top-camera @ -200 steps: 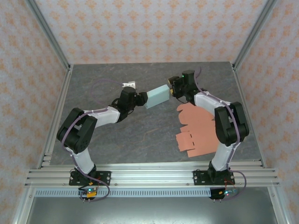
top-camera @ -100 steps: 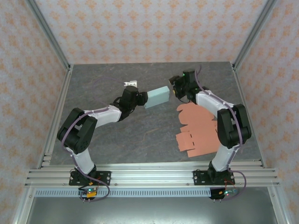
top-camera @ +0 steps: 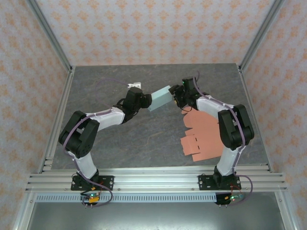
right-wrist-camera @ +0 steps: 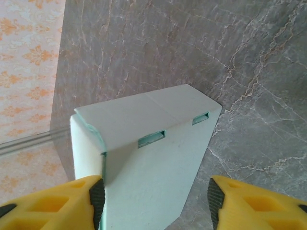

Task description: Fold the paper box

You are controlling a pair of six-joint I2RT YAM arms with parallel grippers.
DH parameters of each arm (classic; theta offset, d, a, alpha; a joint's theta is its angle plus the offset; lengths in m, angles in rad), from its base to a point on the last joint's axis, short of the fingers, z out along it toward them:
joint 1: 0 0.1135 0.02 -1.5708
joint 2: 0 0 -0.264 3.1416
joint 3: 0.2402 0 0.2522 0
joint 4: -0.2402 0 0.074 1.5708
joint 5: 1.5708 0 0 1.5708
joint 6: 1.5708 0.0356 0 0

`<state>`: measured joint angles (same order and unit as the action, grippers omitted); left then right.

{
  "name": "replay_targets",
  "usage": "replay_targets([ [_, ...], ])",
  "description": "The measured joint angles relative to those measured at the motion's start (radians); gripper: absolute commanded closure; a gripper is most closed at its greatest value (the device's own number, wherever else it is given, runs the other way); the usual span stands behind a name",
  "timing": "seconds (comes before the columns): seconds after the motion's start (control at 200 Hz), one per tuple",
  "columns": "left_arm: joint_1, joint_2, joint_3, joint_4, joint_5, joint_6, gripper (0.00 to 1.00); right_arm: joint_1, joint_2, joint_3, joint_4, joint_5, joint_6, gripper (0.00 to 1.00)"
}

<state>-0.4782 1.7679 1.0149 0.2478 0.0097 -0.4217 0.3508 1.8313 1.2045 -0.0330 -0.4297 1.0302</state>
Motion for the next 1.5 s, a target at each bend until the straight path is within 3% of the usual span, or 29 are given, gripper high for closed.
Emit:
replay_targets([
  [0.29,0.000,0.000,0.014,-0.028,0.017,0.000,0.38,0.000,-0.029,0.142,-0.137,-0.038,-0.043,0.32],
  [0.746,-0.004,-0.013,-0.037,0.029,0.077,-0.161,0.38,-0.039,0.088,0.129,-0.124,-0.140,0.011,0.34],
  [0.911,-0.006,-0.021,-0.119,0.165,0.043,-0.227,0.37,-0.009,0.050,0.151,-0.232,-0.108,-0.043,0.32],
  [1.141,0.000,-0.075,-0.172,0.192,-0.023,-0.225,0.35,0.047,-0.040,0.151,-0.320,-0.090,-0.085,0.26],
  [1.251,0.028,-0.104,-0.167,0.191,-0.049,-0.198,0.34,0.100,-0.039,0.151,-0.333,-0.073,-0.031,0.16],
  [1.502,0.092,-0.202,-0.105,0.168,-0.120,-0.168,0.32,0.152,0.021,0.214,-0.376,-0.018,0.108,0.11],
])
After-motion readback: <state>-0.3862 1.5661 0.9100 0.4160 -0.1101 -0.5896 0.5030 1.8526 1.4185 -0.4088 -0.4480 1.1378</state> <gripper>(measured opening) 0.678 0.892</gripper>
